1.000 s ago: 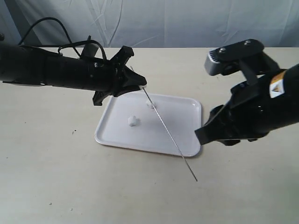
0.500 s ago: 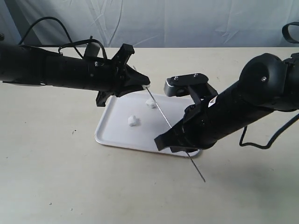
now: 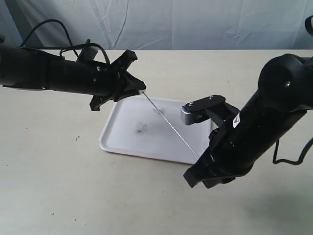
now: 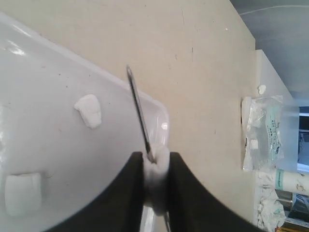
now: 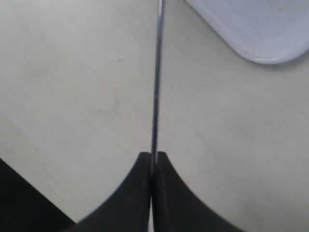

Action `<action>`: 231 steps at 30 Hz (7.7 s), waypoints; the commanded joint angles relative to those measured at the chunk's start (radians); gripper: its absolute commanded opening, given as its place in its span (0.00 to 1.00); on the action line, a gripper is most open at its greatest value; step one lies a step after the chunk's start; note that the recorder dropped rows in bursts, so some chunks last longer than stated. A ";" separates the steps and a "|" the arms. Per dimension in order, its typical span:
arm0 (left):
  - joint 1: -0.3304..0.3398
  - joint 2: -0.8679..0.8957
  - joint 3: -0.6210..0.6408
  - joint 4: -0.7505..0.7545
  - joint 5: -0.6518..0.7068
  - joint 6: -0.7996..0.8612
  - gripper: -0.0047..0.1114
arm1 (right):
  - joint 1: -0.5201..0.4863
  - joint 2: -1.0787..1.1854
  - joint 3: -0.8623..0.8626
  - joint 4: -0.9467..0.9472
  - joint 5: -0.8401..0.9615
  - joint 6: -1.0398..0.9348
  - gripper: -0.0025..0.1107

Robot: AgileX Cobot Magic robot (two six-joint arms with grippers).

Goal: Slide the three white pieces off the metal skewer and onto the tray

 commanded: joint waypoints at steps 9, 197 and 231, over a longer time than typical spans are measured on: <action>-0.001 -0.002 -0.004 -0.015 0.034 -0.003 0.17 | 0.000 -0.015 0.003 -0.023 -0.002 -0.007 0.20; -0.001 -1.100 0.585 1.004 -0.217 -0.110 0.04 | -0.002 -0.618 0.003 -0.269 -0.277 0.204 0.19; 0.113 -1.309 0.644 1.404 -0.492 -0.110 0.04 | -0.378 -0.827 0.359 -0.365 -0.800 0.204 0.19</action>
